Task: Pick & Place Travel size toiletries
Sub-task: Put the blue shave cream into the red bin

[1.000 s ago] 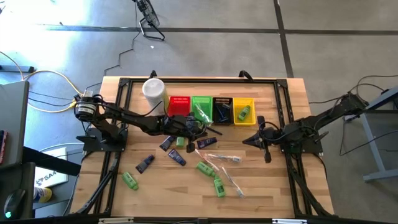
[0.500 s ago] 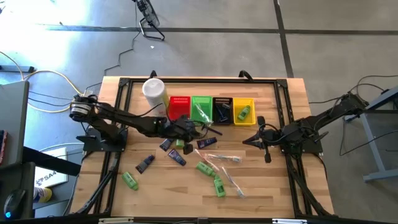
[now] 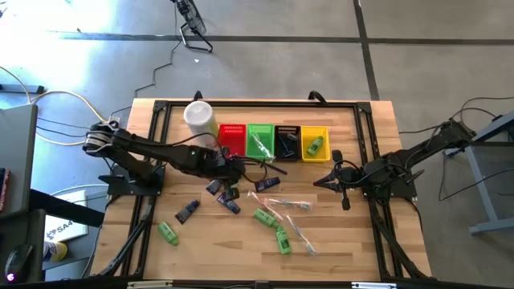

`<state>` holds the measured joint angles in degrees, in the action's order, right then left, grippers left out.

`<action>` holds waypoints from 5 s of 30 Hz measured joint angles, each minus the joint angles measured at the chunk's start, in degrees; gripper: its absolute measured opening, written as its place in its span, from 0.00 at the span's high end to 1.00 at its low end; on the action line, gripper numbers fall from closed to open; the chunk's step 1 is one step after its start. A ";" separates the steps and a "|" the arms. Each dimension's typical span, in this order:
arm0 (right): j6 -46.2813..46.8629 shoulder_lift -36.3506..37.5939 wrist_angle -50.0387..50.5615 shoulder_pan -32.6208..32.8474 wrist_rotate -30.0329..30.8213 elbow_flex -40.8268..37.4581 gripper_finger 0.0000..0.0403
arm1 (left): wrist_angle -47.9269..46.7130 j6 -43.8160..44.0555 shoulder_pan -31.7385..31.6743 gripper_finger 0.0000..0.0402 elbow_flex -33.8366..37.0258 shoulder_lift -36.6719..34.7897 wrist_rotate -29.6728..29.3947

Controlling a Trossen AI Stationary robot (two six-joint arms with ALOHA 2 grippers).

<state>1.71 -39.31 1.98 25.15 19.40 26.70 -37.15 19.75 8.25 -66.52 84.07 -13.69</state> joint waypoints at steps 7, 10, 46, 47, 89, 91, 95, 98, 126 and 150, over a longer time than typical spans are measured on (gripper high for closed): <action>0.03 0.00 -0.07 0.00 -0.01 0.00 1.00 | 0.20 -2.80 0.00 0.94 0.00 0.02 0.04; 0.03 0.00 -0.07 0.00 -0.01 0.00 1.00 | 0.14 -4.28 0.00 0.94 0.00 0.02 0.06; 0.04 0.00 -0.03 -0.02 0.00 0.00 0.99 | 0.16 -4.48 -0.02 0.24 0.04 0.22 -1.25; 0.03 0.00 -0.03 -0.02 0.00 0.00 0.99 | 0.16 -4.48 -0.02 0.23 0.04 0.22 -1.23; 3.24 -0.04 1.16 -0.02 -0.04 0.00 0.99 | -25.72 33.09 1.77 0.23 15.90 0.26 25.25; 3.24 -0.09 1.16 -0.02 -0.04 0.00 0.99 | -22.55 33.09 2.89 0.23 17.37 0.26 26.95; 3.24 -0.48 1.19 -0.02 -0.04 0.00 0.99 | -18.84 33.08 5.31 0.23 18.64 0.26 29.66; 3.24 -0.79 0.96 -0.02 -0.02 0.00 0.99 | -16.42 33.32 6.62 0.23 18.64 0.26 29.26; 3.22 -1.01 0.83 -0.02 0.04 0.02 0.99 | -12.26 42.07 7.54 0.23 18.64 0.24 20.32; 4.53 -1.01 0.83 -0.02 -0.04 0.02 0.99 | -12.26 45.21 11.26 0.23 18.64 0.24 15.76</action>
<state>6.24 -40.32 2.81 25.12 19.35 26.72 -49.41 64.96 19.51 -47.88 84.31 2.07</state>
